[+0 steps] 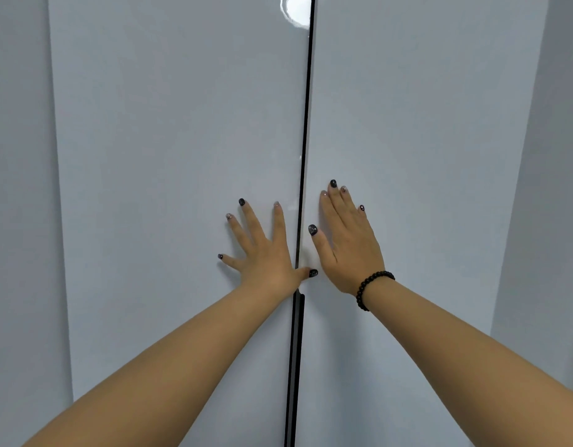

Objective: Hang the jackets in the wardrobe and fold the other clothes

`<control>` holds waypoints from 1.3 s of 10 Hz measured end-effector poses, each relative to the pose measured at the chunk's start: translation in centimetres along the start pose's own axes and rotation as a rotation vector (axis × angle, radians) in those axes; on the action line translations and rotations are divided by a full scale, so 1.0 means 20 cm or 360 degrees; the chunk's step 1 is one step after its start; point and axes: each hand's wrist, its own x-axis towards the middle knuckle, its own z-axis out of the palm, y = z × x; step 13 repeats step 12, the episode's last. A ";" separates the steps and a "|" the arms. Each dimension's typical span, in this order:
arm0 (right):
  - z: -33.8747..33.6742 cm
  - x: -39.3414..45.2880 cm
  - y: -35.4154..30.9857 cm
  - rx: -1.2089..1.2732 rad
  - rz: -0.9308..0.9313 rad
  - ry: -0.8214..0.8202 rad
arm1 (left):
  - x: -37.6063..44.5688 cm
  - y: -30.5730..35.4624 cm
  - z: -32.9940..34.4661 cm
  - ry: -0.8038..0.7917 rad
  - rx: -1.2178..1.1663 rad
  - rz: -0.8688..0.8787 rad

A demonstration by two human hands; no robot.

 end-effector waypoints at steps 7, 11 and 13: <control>0.12 -0.03 0.03 -0.0150 0.0214 -0.0281 | 0.04 -0.02 0.15 0.0176 0.0361 0.0000; -0.01 -0.30 -0.10 0.0090 0.0603 -0.0680 | -0.15 -0.15 -0.03 0.0009 0.0315 0.0404; -0.08 -0.38 -0.12 0.0005 0.0586 -0.0688 | -0.27 -0.11 -0.11 -0.0034 0.0269 0.0495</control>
